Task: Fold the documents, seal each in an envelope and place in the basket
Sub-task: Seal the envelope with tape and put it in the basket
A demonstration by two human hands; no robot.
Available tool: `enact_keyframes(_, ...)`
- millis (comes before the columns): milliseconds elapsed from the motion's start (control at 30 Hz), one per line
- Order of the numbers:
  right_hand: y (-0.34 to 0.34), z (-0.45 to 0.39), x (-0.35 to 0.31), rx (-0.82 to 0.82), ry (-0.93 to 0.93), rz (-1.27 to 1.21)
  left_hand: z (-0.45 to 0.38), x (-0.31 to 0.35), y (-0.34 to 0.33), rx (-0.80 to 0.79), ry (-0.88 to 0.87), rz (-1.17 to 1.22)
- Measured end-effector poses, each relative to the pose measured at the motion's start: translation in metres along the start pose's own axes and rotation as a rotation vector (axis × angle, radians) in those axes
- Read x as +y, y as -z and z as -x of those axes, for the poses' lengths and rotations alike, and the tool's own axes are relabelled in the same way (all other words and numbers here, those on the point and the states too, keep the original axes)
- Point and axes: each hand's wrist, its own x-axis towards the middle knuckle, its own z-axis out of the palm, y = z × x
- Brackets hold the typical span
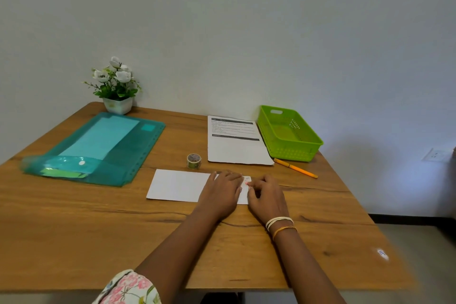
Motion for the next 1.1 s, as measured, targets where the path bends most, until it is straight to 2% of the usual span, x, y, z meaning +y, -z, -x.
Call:
enact_keyframes(200,-0.004,0.000,0.001,-0.079,0.095,0.295,0.000,0.001,0.000,-0.054,0.011,-0.040)
enact_keyframes(333,-0.005,0.004,-0.003,-0.114,0.076,0.359,0.000,0.001,0.000,-0.059,0.016,-0.064)
enact_keyframes(1100,-0.002,0.011,-0.011,-0.120,0.011,0.352,0.000,0.003,0.001,-0.098,0.025,-0.065)
